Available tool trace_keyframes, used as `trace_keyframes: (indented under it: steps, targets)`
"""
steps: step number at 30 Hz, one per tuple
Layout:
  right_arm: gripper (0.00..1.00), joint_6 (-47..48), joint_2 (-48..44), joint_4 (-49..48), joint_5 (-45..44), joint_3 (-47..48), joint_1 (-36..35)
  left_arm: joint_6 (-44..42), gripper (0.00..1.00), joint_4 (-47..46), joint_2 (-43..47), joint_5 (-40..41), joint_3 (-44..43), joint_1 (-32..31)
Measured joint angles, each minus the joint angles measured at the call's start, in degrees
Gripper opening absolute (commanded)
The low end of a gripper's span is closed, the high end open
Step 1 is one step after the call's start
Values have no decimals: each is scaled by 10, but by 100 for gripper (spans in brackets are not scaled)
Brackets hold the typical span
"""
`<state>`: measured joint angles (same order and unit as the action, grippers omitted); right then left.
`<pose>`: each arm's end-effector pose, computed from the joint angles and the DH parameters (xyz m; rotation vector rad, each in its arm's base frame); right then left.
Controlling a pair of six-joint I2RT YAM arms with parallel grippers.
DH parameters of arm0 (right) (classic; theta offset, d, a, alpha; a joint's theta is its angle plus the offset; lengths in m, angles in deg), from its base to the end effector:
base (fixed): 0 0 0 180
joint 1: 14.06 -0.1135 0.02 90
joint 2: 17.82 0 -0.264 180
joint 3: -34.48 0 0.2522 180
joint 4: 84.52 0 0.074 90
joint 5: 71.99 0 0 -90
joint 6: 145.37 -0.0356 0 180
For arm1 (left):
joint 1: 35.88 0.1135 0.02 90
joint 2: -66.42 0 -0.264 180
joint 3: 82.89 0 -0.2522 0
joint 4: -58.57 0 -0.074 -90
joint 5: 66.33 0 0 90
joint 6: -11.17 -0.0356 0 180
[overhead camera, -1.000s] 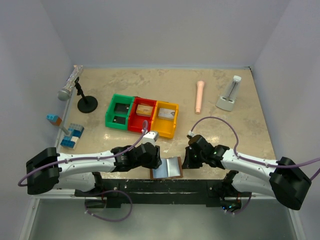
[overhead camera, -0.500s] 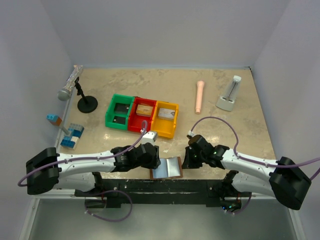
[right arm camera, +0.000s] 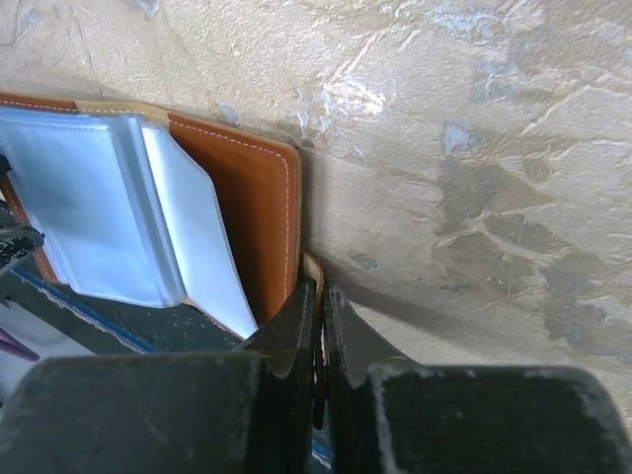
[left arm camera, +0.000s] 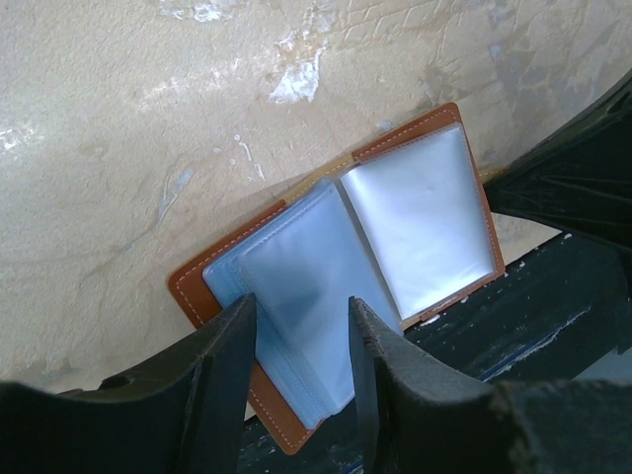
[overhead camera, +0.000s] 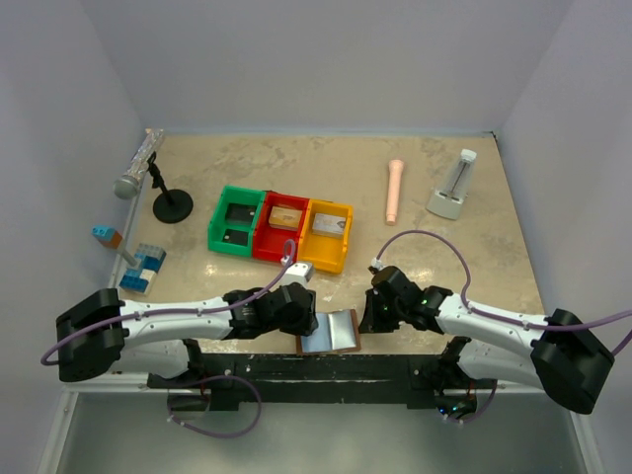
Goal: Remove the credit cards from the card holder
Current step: Remove the credit card from the card holder.
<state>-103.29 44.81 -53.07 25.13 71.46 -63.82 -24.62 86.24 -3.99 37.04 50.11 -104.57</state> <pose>0.1164 0.1443 0.1470 -0.0951 2.7625 0.7275 0.0917 -0.2124 0.1775 0.2161 2.5367 -0.6470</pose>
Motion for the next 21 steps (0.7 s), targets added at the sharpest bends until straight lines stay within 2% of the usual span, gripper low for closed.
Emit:
trace_keyframes:
  steps: [21]
  targets:
    - [0,2,0,-1,0,0,0,-24,47,-31,-14,-27,0,0]
